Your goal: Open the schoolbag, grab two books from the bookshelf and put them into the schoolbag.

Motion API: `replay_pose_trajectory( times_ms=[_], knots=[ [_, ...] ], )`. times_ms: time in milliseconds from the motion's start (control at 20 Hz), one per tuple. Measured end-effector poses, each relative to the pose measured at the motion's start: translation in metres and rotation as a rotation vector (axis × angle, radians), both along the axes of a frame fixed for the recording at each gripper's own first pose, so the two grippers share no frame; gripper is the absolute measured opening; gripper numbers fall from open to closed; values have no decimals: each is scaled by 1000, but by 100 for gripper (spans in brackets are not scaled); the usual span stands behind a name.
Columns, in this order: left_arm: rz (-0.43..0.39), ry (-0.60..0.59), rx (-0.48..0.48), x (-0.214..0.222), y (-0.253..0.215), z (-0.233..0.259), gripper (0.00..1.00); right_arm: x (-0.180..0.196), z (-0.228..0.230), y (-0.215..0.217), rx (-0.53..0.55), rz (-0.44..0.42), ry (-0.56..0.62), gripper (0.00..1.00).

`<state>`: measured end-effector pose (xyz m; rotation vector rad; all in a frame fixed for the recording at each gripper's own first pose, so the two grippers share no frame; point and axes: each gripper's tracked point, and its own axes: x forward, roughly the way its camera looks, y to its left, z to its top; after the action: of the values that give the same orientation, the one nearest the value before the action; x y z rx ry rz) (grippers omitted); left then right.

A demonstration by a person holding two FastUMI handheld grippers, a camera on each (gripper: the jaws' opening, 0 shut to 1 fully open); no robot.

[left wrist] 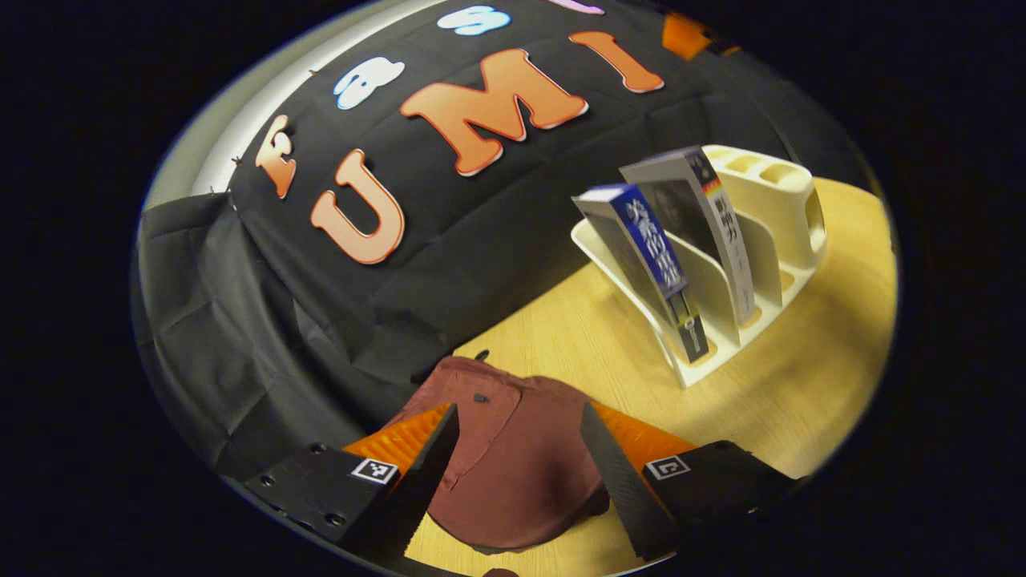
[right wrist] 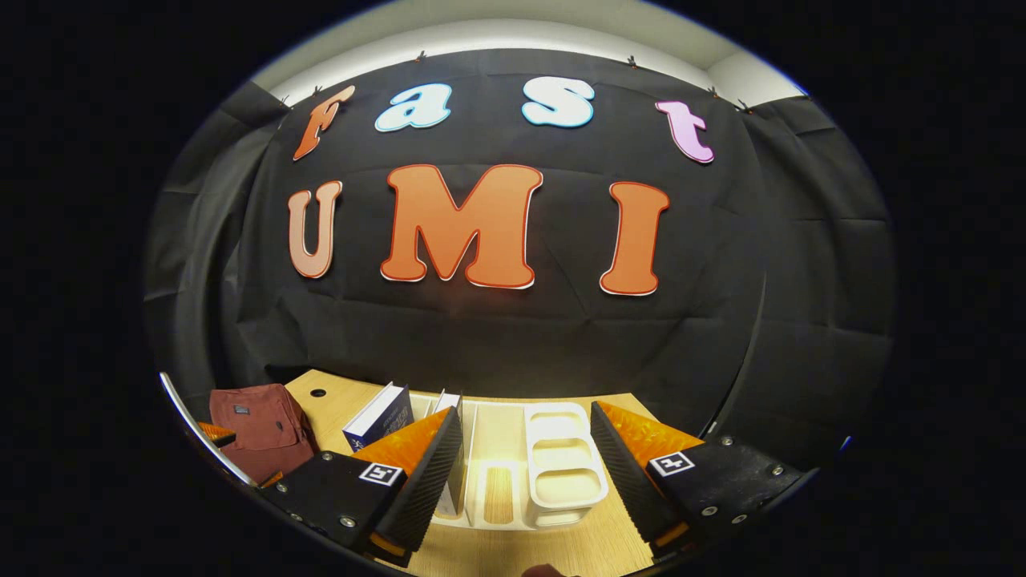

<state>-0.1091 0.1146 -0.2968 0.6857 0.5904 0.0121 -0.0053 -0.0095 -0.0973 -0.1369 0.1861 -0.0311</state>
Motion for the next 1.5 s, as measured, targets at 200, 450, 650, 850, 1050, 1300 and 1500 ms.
replay_pose_trajectory(
  times_ms=[200,450,650,850,1050,1300,1500],
  knots=[
    [-19,80,42,-18,6,-35,97,-1,-1,4,-13,10,1,96],
    [-44,163,88,-31,11,-71,98,-1,-4,7,-11,10,7,96],
    [-63,236,151,-43,17,-95,98,0,-6,9,-12,14,8,96],
    [-9,227,243,-38,41,-86,97,0,-9,10,-5,25,14,96],
    [7,251,272,-36,41,-90,94,2,-10,7,-3,39,8,96],
    [36,301,293,-26,39,-116,57,3,-8,-2,6,51,-3,96],
    [-19,296,404,-22,33,-123,55,0,-13,-14,15,49,3,96]
  ],
)
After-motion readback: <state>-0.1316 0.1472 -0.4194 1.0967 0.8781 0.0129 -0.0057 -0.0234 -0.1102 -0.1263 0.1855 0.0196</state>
